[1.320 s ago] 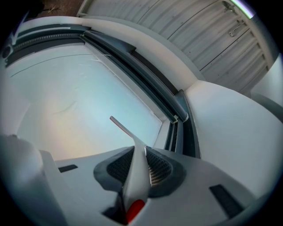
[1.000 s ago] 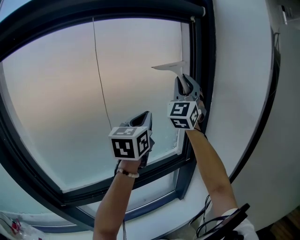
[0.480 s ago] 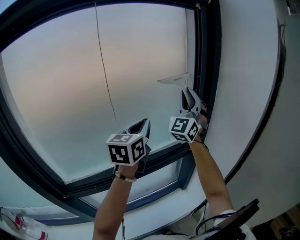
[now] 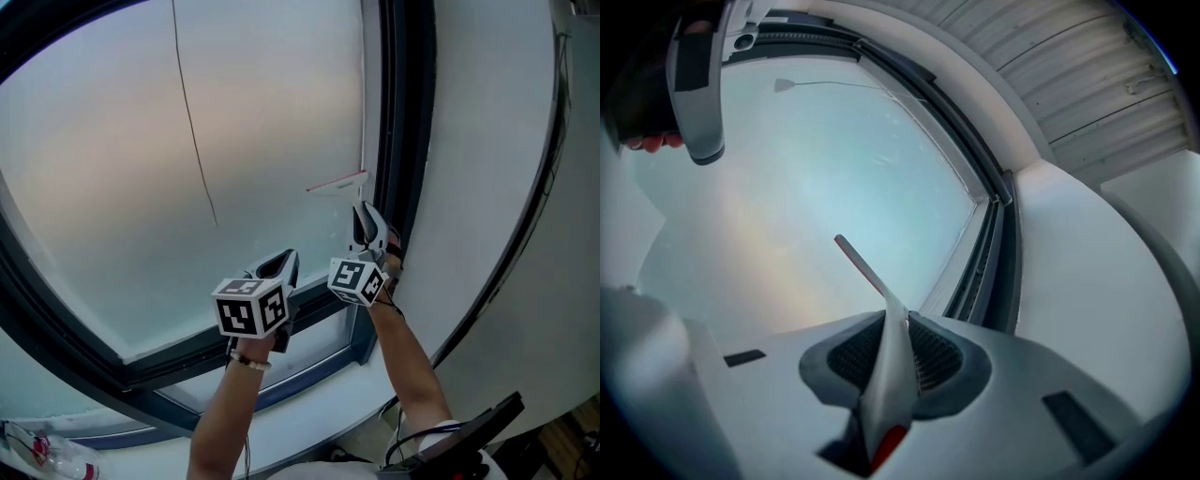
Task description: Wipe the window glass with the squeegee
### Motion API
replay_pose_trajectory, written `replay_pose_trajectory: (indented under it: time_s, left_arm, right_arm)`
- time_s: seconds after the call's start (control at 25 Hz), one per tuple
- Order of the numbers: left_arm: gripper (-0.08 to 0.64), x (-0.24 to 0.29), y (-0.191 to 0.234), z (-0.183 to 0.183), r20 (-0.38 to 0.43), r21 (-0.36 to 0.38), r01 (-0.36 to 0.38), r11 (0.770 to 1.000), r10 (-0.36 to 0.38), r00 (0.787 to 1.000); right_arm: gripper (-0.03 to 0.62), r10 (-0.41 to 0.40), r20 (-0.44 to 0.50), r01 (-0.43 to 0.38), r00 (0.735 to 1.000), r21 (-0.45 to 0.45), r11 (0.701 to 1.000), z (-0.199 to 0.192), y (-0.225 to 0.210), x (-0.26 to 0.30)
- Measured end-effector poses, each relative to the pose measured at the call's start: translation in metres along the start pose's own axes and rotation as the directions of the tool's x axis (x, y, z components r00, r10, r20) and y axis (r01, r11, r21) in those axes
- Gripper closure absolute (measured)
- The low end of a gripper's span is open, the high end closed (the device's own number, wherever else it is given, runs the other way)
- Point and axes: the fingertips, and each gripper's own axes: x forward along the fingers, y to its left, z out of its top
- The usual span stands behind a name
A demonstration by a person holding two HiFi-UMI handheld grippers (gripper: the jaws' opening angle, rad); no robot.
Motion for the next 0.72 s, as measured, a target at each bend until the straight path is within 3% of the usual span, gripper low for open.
replay_pose_trajectory:
  time_s: [0.72]
  left_arm:
    - [0.56,0.006,0.01,-0.076,-0.095,-0.101,-0.033,0.994,0.024,0.995]
  right_arm:
    - [0.531,0.106,-0.126,-0.111,0.986,-0.032,0.993,-0.098,0.078,-0.062]
